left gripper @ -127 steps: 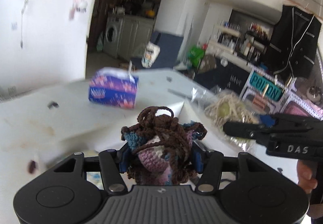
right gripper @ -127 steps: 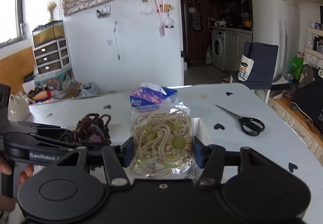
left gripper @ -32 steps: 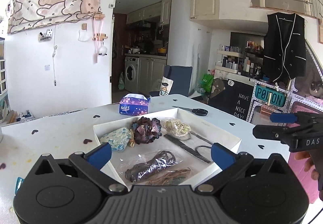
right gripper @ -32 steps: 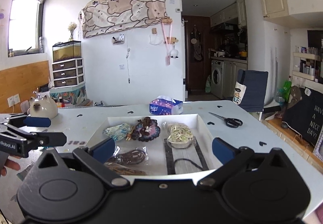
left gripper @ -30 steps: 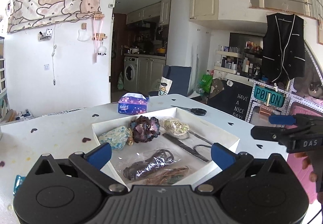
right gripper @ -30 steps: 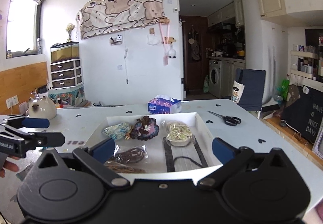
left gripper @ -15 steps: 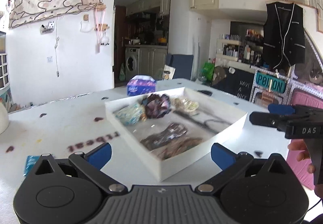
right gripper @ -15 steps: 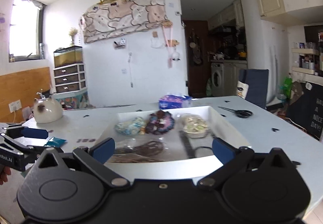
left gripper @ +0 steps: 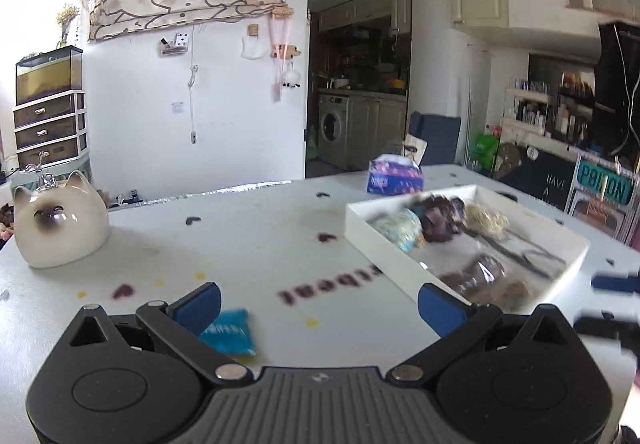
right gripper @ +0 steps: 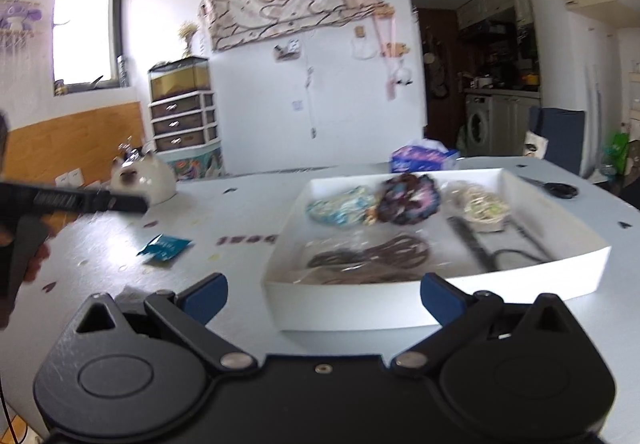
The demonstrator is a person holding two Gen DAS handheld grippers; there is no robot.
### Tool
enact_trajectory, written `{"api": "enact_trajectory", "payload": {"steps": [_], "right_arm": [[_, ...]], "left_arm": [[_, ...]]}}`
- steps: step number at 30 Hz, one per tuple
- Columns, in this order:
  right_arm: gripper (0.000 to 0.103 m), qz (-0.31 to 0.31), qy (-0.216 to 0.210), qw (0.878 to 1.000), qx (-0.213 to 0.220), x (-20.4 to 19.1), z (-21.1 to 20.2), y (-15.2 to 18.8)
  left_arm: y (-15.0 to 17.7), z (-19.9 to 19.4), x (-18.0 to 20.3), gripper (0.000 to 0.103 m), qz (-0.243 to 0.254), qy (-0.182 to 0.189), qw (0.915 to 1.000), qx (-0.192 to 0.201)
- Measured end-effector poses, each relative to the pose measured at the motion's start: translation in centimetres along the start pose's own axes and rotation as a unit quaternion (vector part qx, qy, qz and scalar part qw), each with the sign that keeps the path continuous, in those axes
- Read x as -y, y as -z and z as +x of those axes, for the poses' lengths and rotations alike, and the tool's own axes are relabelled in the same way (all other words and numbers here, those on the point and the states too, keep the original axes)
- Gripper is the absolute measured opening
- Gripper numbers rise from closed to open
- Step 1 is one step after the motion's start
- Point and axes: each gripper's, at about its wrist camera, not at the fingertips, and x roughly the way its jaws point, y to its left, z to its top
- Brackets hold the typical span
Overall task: Organize soft objects
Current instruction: 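Move both tools away from the box toward the blue packet and white sachet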
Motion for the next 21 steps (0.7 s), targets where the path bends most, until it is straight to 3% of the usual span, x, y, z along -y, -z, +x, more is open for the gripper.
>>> {"api": "enact_trajectory", "payload": {"steps": [2,4,6,10,12,14,18,21], "right_arm": [[0.098,-0.008,-0.014,1.000,-0.008,-0.9,0.6,0.2],[0.088,-0.011,-0.037,0.999,-0.015,-1.8,1.1,0.2],[0.075,-0.015,-0.061,0.998,-0.024,-2.8,1.5,0.2],[0.048,-0.020,-0.113,0.992,-0.044,-4.9,2.7,0.0],[0.028,-0.020,-0.134,0.989,-0.056,-6.2,3.7,-0.1],[0.021,-0.033,-0.151,0.986,-0.064,-7.8,4.7,-0.1],[0.019,-0.073,-0.179,0.979,-0.069,-11.2,6.6,0.1],[0.013,-0.096,-0.195,0.972,-0.089,-13.1,8.2,0.7]], "left_arm": [[-0.7,0.6,-1.6,0.090,-0.007,0.007,0.9999,0.006],[-1.3,1.7,-3.1,0.078,-0.015,0.014,0.9998,0.000],[-1.8,3.1,-4.3,0.072,-0.018,0.008,0.9998,-0.007],[-1.9,5.9,-6.3,0.071,-0.028,0.002,0.9995,-0.016],[-1.5,6.9,-7.3,0.070,-0.041,0.008,0.9990,-0.013],[-0.9,7.5,-8.3,0.070,-0.057,0.014,0.9982,-0.007],[0.7,8.1,-9.9,0.070,-0.087,0.035,0.9956,-0.001],[0.9,7.8,-9.9,0.070,-0.073,0.030,0.9969,-0.006]]}}
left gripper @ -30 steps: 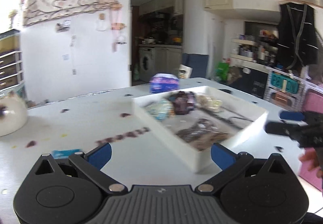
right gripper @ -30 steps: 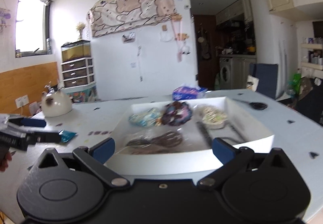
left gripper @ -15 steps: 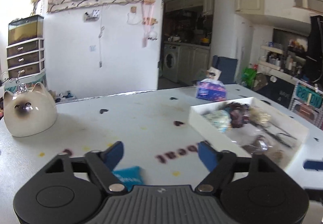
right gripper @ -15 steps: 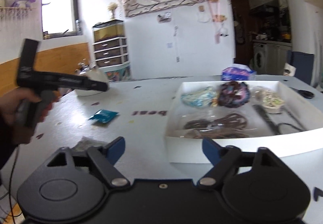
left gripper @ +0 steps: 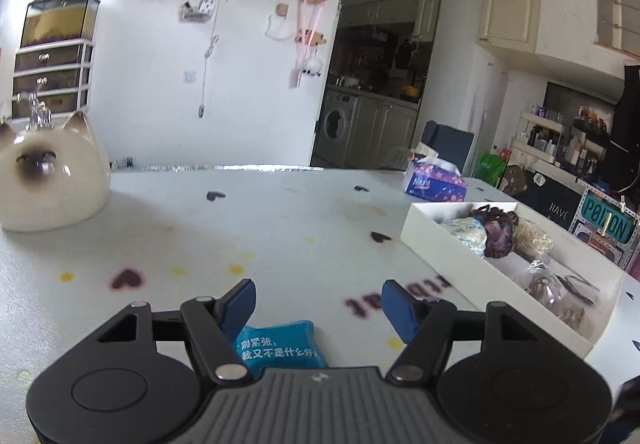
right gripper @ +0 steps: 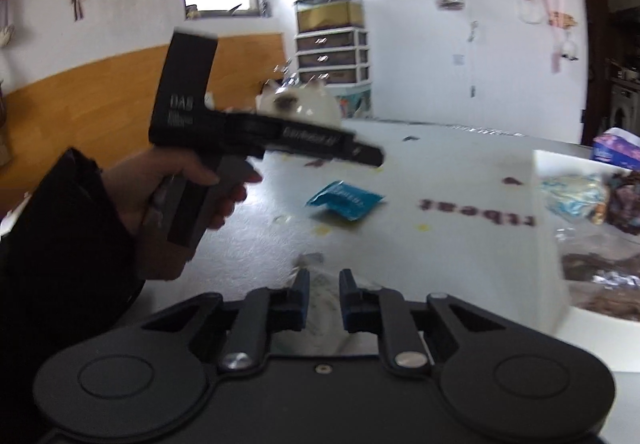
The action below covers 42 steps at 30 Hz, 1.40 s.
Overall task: Organize soft objects
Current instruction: 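Move both tools away from the box toward the blue packet and white sachet, then grasp the blue packet with the left tool while the right tool grasps the white paper sachet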
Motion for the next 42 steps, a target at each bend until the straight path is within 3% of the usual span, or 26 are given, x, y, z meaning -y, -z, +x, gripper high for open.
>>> {"api": "enact_trajectory", "payload": {"steps": [7,10,14,16,20,24,30,37,40,42], "right_arm": [[0.008,-0.036,0.026,0.999,-0.026,-1.3,1.4,0.3],[0.002,-0.044,0.048,0.997,-0.040,-1.6,1.7,0.5],[0.003,-0.036,0.059,0.997,-0.042,-1.1,1.4,0.5],[0.006,-0.007,0.050,0.998,-0.034,-0.2,0.8,0.2],[0.040,-0.001,0.027,1.000,0.000,1.2,-0.2,-0.8],[0.040,0.006,0.020,1.000,-0.012,3.0,1.6,-3.2],[0.038,-0.002,0.014,0.995,-0.094,4.0,6.6,-4.0],[0.039,-0.034,0.024,0.995,-0.094,3.0,2.9,-1.3],[0.041,-0.017,0.018,0.995,-0.097,3.0,0.9,-0.5],[0.042,0.012,0.010,0.997,-0.076,3.3,-0.4,-0.3]], "left_arm": [[0.5,-1.3,1.0,0.071,0.017,0.004,0.9997,0.016],[0.7,-1.0,1.1,0.071,0.018,-0.007,0.9998,0.008],[1.1,-0.2,0.4,0.071,0.010,-0.021,0.9996,-0.012],[1.3,0.1,0.1,0.071,0.004,-0.022,0.9996,-0.017],[1.5,0.3,-0.4,0.071,-0.005,-0.025,0.9994,-0.025],[1.6,0.5,-0.4,0.071,-0.006,-0.023,0.9992,-0.031],[1.7,0.7,-0.5,0.071,-0.010,-0.025,0.9990,-0.035],[1.8,1.1,-0.3,0.072,-0.008,-0.021,0.9988,-0.044],[2.0,1.3,0.0,0.072,0.000,-0.019,0.9987,-0.048],[2.0,1.4,0.2,0.072,0.005,-0.019,0.9986,-0.050]]}}
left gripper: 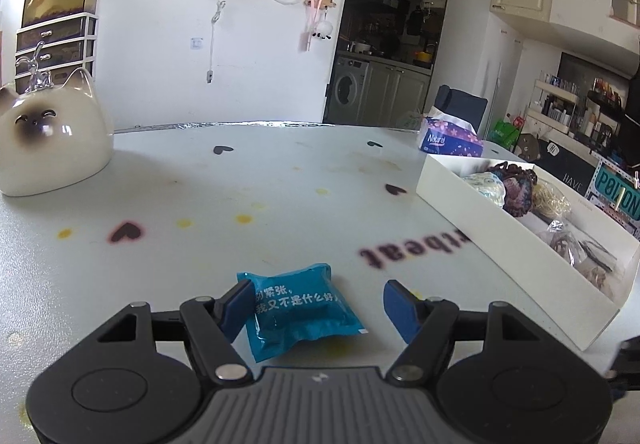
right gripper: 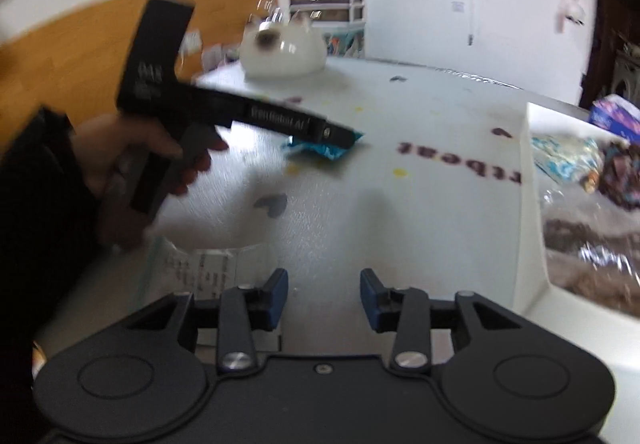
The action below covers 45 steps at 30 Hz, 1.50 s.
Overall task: Organize soft objects
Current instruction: 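Grasp the blue packet with the left tool while the right tool grasps the white paper sachet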
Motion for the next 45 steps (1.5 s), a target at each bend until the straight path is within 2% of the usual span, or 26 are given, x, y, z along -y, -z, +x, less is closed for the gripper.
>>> {"api": "enact_trajectory", "payload": {"steps": [2,3,4,5,7,11,17,20,22,26,32,35,37,38,45], "right_arm": [[0.055,0.032,-0.023,0.999,0.021,0.1,-1.0,0.2],[0.068,0.046,-0.039,0.998,0.029,0.0,-1.3,0.2],[0.076,0.057,-0.054,0.996,0.034,-0.2,-1.5,0.2],[0.090,0.064,-0.063,0.995,0.039,-0.5,-1.5,0.3],[0.093,0.049,-0.068,0.996,0.039,-2.1,-1.2,0.1],[0.098,0.013,-0.050,0.998,0.019,-4.7,0.0,0.1],[0.100,0.014,-0.052,0.999,0.002,-6.7,1.4,0.2],[0.100,-0.011,-0.024,1.000,-0.002,-7.7,2.1,0.6],[0.096,-0.018,0.003,1.000,-0.004,-7.7,2.3,0.9],[0.081,-0.013,0.017,1.000,0.006,-7.0,1.9,1.1],[0.079,-0.011,0.027,1.000,0.011,-6.4,1.2,1.2],[0.079,-0.005,0.030,0.999,0.013,-6.5,0.6,1.4],[0.079,0.000,0.033,0.999,0.014,-6.3,0.5,1.5],[0.079,0.002,0.034,0.999,0.014,-6.3,0.5,1.5],[0.078,0.008,0.036,0.999,0.019,-6.0,0.5,1.2]], "left_arm": [[0.0,0.0,0.0,0.072,0.002,-0.001,1.0000,0.000],[0.0,0.0,0.0,0.072,0.001,-0.002,1.0000,-0.001],[0.1,0.0,0.0,0.073,0.001,-0.002,1.0000,-0.001],[0.1,0.0,0.0,0.073,0.001,-0.003,1.0000,-0.001],[0.1,0.1,0.1,0.081,0.002,-0.003,1.0000,-0.002],[0.1,0.0,0.1,0.084,0.002,-0.003,1.0000,-0.001],[0.0,0.0,0.2,0.086,0.002,-0.001,1.0000,-0.003],[0.1,0.1,0.3,0.091,0.003,-0.004,1.0000,-0.005],[0.1,0.1,0.5,0.091,0.005,-0.006,0.9999,-0.007],[0.1,0.4,0.8,0.091,0.008,-0.010,0.9998,-0.013],[0.0,1.2,0.5,0.091,-0.015,-0.022,0.9993,-0.027],[-0.1,1.4,0.3,0.083,-0.031,-0.023,0.9990,-0.022],[-0.2,1.5,0.5,0.061,-0.033,-0.025,0.9989,-0.020],[-0.2,1.5,0.6,0.055,-0.030,-0.028,0.9990,-0.020],[-0.3,1.5,0.9,0.049,-0.019,-0.037,0.9990,-0.018]]}}
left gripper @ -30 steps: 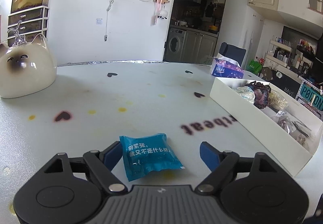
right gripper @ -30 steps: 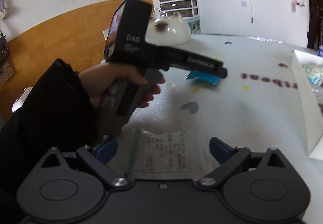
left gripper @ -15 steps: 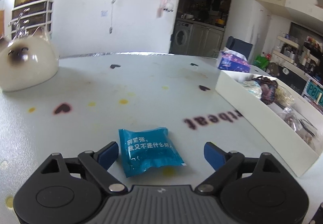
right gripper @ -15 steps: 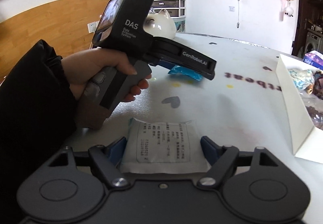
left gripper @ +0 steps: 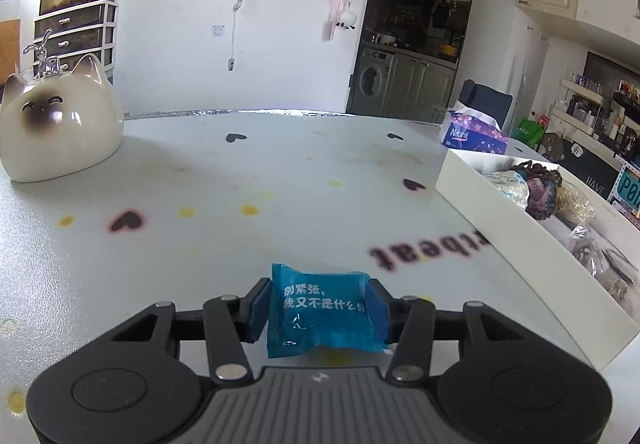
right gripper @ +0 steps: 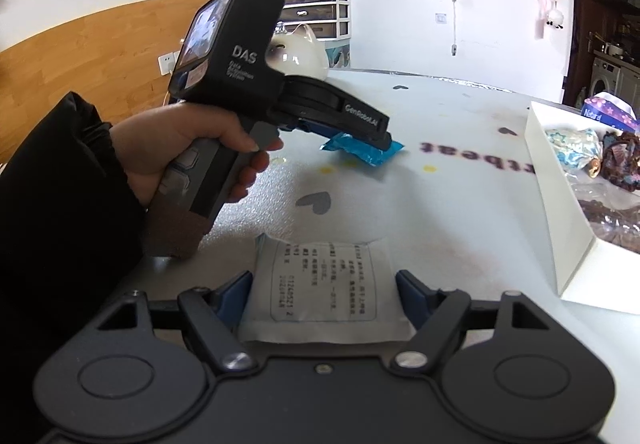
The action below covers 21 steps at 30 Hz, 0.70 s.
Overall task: Organize soft objects
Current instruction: 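Grasp the blue packet with the left tool while the right tool grasps the white paper sachet, then carry the blue packet with the left tool to the box while the right tool carries the sachet there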
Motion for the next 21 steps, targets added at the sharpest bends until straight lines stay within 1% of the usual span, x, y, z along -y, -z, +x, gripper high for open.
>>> {"api": "enact_trajectory", "payload": {"steps": [4,6,11,12,13,14,15,16,18,19,21], "right_arm": [[0.078,0.009,0.004,1.000,0.013,0.6,-0.8,0.0],[0.078,0.015,0.007,1.000,0.020,1.0,-1.2,-0.1],[0.078,0.027,0.019,0.999,0.035,2.2,-2.1,-0.1],[0.078,0.030,0.020,0.999,0.036,2.5,-2.1,-0.1],[0.078,0.032,0.020,0.999,0.037,2.6,-2.1,-0.1],[0.078,0.034,0.020,0.998,0.038,2.8,-2.1,-0.1],[0.078,0.037,0.020,0.998,0.039,2.9,-2.3,-0.2],[0.078,0.039,0.019,0.998,0.040,3.0,-2.4,-0.1],[0.078,0.042,0.019,0.998,0.041,3.2,-2.4,-0.1],[0.078,0.044,0.019,0.998,0.041,3.3,-2.5,0.0],[0.078,0.047,0.021,0.998,0.040,3.6,-2.5,0.0]], "left_arm": [[0.1,-0.4,0.0,0.032,0.002,0.003,0.9999,0.010],[0.0,-0.9,-0.1,0.028,-0.005,0.008,0.9998,0.020],[-0.1,-1.6,-0.5,0.028,-0.017,0.014,0.9992,0.034],[-0.1,-1.6,-0.5,0.033,-0.017,0.015,0.9992,0.033],[-0.1,-1.5,-0.4,0.047,-0.017,0.015,0.9993,0.031],[0.0,-1.4,-0.4,0.057,-0.016,0.016,0.9994,0.028],[0.0,-1.2,-0.3,0.075,-0.016,0.019,0.9994,0.025],[0.1,-1.1,-0.2,0.081,-0.016,0.019,0.9994,0.022],[0.2,-0.9,0.2,0.082,-0.009,0.013,0.9996,0.021],[0.2,-0.8,0.5,0.085,-0.002,0.013,0.9997,0.020],[0.2,-0.6,0.9,0.086,0.002,0.014,0.9998,0.016]]}}
